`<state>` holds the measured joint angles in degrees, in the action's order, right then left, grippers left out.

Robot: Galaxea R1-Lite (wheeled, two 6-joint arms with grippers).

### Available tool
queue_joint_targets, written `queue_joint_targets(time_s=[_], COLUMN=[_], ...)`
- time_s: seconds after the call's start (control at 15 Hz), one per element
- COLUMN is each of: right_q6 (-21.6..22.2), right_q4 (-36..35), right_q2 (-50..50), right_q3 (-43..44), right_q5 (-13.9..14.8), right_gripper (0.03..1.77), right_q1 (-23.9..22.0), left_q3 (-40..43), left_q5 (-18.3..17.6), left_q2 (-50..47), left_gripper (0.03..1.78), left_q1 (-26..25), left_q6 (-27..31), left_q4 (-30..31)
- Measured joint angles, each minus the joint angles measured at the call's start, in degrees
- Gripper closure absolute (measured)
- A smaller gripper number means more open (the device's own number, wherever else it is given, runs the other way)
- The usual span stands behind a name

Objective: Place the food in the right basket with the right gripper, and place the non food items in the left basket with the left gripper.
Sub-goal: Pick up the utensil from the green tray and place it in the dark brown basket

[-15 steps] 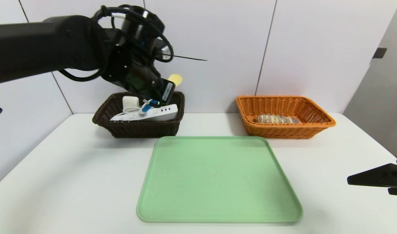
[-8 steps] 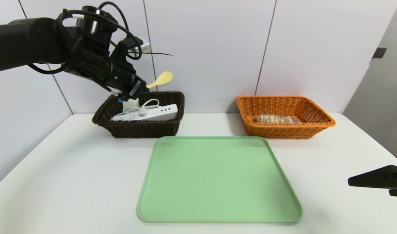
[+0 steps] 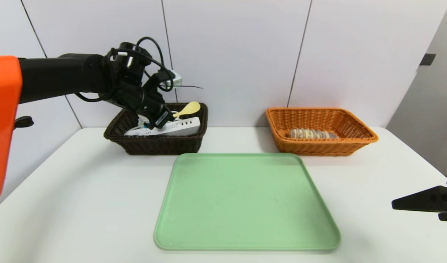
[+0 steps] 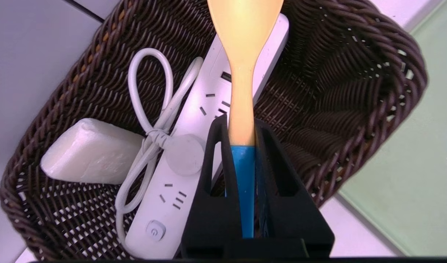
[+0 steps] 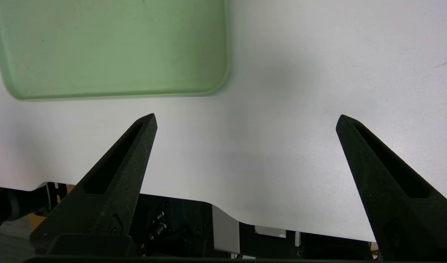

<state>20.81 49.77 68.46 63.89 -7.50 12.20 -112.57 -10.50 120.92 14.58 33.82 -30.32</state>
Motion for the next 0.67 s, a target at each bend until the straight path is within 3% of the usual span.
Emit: queue_joint_targets(time_s=[0.13,0.4,0.67], right_q6=[0.0,0.0,0.0], right_q4=[0.0,0.0,0.1], right_q2=[0.0,0.1,0.0], right_q3=[0.0,0.1,0.0], right_q5=[0.0,0.0,0.0], right_gripper=[0.10,0.10,0.10], right_q1=[0.0,0.0,-0.3], left_q3=[0.0,0.0,-0.2], left_q5=[0.0,0.3,0.3], left_q2=[1.4,2.7,1.1], left_gripper=[1.62,0.99,0.63], left_q1=[0.0,-0.1,-0.9], left_q6=[-0.2,-0.5,-2.2], left_q4=[0.1,0.3,0.3])
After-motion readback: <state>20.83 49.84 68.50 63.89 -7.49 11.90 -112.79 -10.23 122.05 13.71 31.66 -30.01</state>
